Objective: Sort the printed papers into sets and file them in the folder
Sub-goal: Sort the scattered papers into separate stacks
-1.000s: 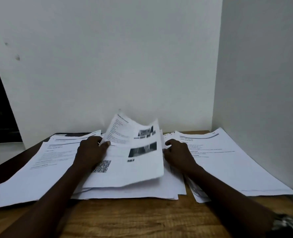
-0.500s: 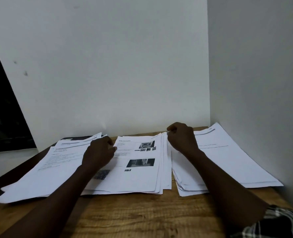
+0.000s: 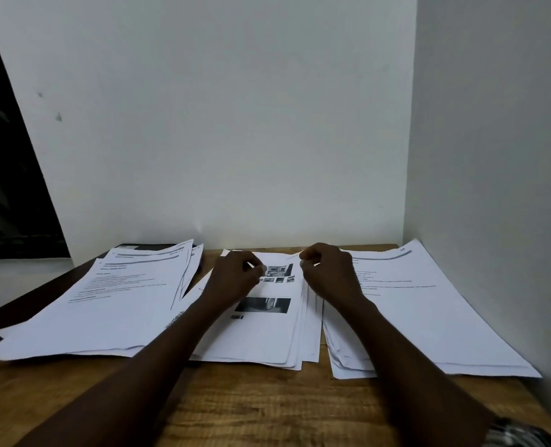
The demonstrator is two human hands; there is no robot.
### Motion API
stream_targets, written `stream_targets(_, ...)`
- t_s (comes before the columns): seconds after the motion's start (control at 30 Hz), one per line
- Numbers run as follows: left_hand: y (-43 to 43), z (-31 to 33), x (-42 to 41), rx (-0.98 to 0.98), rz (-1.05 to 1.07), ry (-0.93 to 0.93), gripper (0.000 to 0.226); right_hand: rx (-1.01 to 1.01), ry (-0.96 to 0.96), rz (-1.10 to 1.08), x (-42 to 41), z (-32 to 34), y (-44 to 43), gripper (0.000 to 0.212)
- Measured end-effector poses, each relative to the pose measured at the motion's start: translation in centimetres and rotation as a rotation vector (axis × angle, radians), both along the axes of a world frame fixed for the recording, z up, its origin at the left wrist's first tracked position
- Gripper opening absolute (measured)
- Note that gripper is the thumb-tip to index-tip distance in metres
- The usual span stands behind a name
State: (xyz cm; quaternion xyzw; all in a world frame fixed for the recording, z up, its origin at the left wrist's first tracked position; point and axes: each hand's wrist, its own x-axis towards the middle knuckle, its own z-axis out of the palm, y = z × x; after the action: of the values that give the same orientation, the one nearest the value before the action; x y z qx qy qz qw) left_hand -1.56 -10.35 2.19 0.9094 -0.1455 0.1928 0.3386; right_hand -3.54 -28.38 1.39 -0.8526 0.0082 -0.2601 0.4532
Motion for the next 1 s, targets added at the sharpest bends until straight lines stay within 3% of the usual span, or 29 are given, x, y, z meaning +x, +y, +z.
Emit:
stream_targets(0.2,-2.0,-0.7,1.0,-0.139,-0.115,0.065,0.011,-0.053,-0.048,-0.109,-0.1,1.6,-2.7,0.015)
stream_targets(0.33,-2.7,-2.0,1.3,-0.264,-0.207,0.072,0.008,-0.078,0.023,-0.155,-1.6,4.3,-5.7,0.020)
stream_targets(0.43,-2.9,-2.6,1.2,-0.123,-0.336,-0.074,0.009,-0.073,0.075,-0.271,-2.8,4.6,-8.4,0.022)
stream_targets(0.53,-3.2,-2.7,0.7,0.083,-0.619,-0.151,0.023,-0.157,0.106,-0.421,-3.3,3.4,-10.4,0.023)
stream_targets(0.63,-4.1,-2.8,0.2,0.263,-0.743,-0.108,0.028,-0.153,0.127,-0.471,-3.9,2.3,-11.4,0.024)
stream_targets(0.83,-4.6,-2.5,-0.3,0.089,-0.773,-0.005,0.012,-0.124,0.164,-0.489,-3.7,1.5,-12.2,0.027)
stream_targets(1.0,-3.7,-2.7,-0.2,0.117,-0.756,0.018,0.009,-0.129,0.188,-0.471,-3.3,1.3,-12.0,0.031)
